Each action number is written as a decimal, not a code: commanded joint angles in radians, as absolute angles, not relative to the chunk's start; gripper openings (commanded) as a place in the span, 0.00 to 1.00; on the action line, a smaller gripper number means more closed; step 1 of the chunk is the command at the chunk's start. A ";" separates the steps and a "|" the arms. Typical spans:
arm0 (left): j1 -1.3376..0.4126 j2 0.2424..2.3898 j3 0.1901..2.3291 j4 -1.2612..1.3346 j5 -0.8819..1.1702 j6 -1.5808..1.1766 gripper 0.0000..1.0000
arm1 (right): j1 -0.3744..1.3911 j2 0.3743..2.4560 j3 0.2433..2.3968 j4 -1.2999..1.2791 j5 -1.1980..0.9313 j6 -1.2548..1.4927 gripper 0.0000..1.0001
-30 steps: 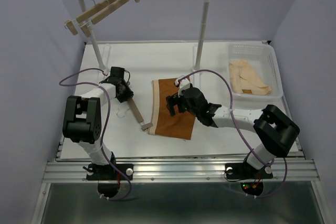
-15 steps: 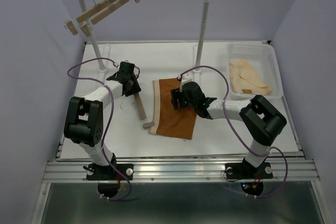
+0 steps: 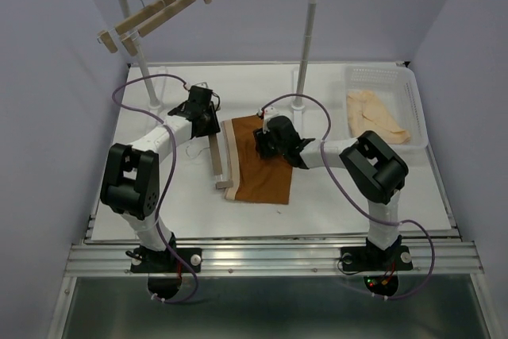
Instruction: Clip the underwear to the hanger
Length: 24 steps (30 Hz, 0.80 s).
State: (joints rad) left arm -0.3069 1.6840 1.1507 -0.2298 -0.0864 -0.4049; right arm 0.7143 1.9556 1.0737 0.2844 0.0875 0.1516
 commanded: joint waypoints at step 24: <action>-0.333 1.862 1.359 -0.212 -0.034 -0.278 0.05 | 0.713 1.962 1.095 0.288 0.017 -0.018 0.56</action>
